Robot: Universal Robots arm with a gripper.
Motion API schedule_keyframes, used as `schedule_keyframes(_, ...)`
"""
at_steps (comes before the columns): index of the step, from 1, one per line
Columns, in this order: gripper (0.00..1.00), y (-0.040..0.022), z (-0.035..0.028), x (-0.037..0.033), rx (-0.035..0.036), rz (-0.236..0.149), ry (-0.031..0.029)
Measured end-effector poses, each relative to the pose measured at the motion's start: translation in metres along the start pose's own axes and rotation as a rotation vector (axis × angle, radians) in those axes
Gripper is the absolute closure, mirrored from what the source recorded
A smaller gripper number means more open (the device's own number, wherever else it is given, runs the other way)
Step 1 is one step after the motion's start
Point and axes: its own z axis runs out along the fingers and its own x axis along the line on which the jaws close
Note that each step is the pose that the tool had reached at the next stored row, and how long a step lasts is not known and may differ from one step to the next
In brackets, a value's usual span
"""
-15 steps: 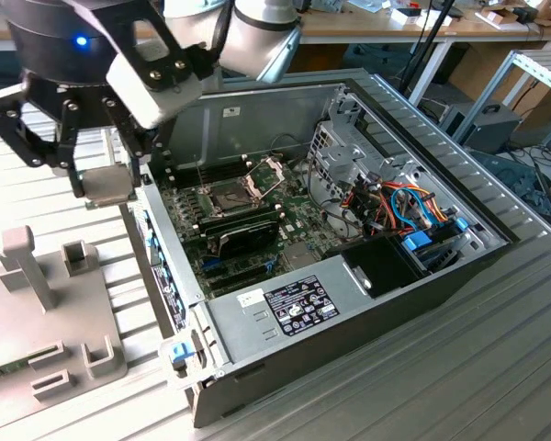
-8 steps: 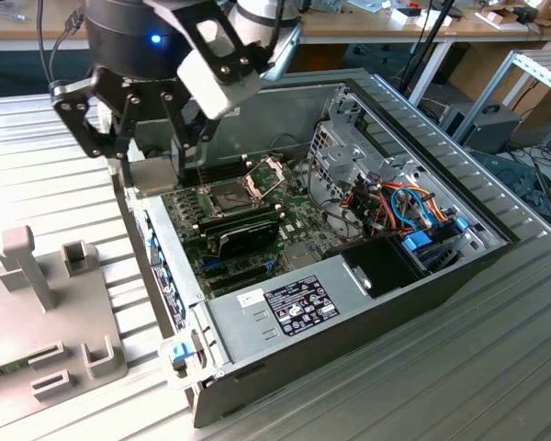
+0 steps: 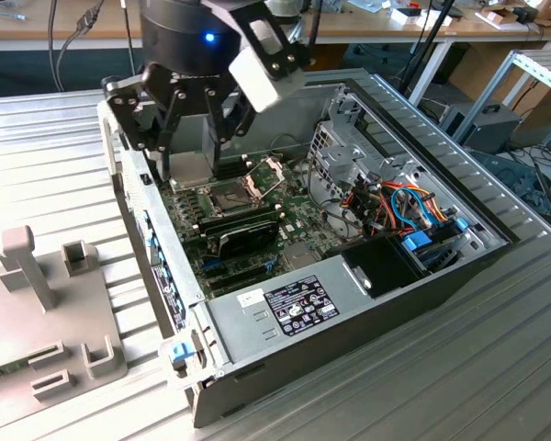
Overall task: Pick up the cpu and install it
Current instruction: 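Pick up the cpu and move it towards the insertion slot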
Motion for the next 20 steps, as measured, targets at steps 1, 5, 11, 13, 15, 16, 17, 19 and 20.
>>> schedule_keyframes(1,0.45,0.0001,0.0000,-0.0052,0.0000,0.000,0.0000)
schedule_keyframes(5,0.45,0.0005,-0.0001,-0.0246,0.0001,0.000,0.0000)
schedule_keyframes(11,0.45,0.0010,-0.0001,-0.0459,0.0000,0.000,0.0000)
schedule_keyframes(13,0.45,0.0011,-0.0001,-0.0527,0.0000,0.000,0.0000)
schedule_keyframes(15,0.45,0.0013,-0.0001,-0.0609,0.0001,0.000,0.0000)
schedule_keyframes(16,0.45,0.0014,-0.0001,-0.0660,0.0000,0.000,0.0000)
schedule_keyframes(17,0.45,0.0015,-0.0001,-0.0706,0.0000,0.000,0.0000)
schedule_keyframes(19,0.45,0.0017,-0.0001,-0.0789,0.0000,0.000,0.0000)
schedule_keyframes(20,0.45,0.0018,-0.0001,-0.0859,0.0000,0.000,0.0000)
